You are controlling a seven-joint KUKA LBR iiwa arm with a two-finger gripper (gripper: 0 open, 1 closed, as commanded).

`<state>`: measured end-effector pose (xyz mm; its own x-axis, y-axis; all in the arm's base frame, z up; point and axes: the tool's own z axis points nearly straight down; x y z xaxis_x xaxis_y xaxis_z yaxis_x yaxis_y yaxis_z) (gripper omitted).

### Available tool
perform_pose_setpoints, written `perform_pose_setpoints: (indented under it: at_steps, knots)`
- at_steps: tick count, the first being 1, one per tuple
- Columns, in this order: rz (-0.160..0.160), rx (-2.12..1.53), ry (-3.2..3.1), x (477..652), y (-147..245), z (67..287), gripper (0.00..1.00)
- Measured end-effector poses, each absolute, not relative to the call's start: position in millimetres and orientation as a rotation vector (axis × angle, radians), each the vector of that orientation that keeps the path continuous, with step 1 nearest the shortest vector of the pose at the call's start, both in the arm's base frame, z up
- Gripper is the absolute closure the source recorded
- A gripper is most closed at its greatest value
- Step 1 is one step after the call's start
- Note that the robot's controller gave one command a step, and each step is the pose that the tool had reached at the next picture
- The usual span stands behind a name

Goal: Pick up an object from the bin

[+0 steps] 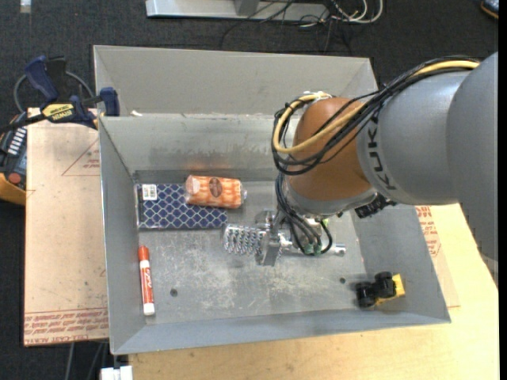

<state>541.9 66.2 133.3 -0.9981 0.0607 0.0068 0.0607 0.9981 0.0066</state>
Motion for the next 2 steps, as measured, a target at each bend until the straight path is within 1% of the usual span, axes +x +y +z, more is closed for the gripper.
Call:
perform_pose_setpoints:
  at_steps: [2]
  knots:
    - [-0.011,-0.095,-3.132,540.7,66.3,171.5,1.00]
